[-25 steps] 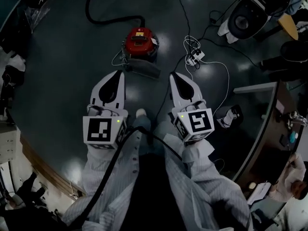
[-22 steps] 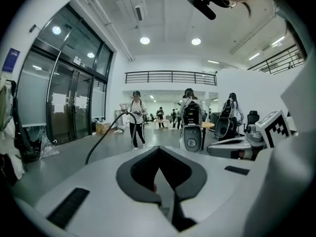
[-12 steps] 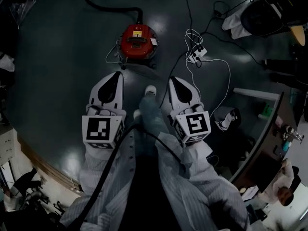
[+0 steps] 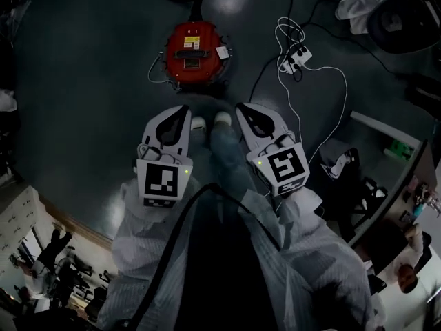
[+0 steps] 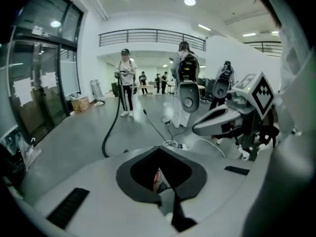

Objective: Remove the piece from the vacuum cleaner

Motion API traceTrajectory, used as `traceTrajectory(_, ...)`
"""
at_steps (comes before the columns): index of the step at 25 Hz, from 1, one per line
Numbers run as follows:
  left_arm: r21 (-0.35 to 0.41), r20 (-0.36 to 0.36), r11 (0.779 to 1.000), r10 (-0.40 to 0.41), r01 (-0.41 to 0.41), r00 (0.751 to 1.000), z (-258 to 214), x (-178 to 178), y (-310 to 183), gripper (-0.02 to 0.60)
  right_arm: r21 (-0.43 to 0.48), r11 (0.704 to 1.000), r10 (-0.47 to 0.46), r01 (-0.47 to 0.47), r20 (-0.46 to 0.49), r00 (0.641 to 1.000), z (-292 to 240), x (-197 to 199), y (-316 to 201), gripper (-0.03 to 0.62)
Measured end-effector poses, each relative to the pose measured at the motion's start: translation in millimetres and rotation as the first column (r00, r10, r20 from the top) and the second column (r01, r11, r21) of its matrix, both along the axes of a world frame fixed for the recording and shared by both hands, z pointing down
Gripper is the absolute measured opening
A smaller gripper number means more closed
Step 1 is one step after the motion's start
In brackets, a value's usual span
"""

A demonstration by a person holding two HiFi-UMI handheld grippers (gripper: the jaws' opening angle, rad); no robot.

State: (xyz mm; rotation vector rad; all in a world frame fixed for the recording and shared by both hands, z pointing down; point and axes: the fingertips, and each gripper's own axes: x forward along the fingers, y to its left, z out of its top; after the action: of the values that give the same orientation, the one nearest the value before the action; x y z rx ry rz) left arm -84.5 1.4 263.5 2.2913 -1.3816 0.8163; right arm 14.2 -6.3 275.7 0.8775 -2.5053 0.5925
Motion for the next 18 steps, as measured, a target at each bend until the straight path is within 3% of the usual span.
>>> traceTrajectory(3,-0.114,0.026,0.982,0.153,-0.149,0.988,75,8,-8,0.003,-0.089,0.995,-0.04,0.038,-0.025,0.999,69,-6,-7,0.005)
traceTrajectory(6,-0.178,0.041,0.952,0.259,-0.248,0.965,149,15,-14,0.003,-0.139,0.988,-0.082,0.073,-0.062,0.995,141,-9,-15,0.005)
traceTrajectory(12,-0.305,0.039,0.909,0.309,-0.284,0.95,289,11,-8,0.005,-0.218,0.975,-0.078,0.052,-0.113,0.99,262,-16,-9,0.006)
traceTrajectory(15,-0.323,0.08,0.881,0.39,-0.346,0.918,337,16,0,0.011,-0.269,0.963,-0.047,0.011,-0.127,0.991,304,-14,-5,0.015)
traceTrajectory(18,-0.333,0.13,0.846,0.479,-0.416,0.868,370,24,10,0.05,-0.391,0.92,-0.004,-0.028,-0.081,0.997,340,-20,-10,0.033)
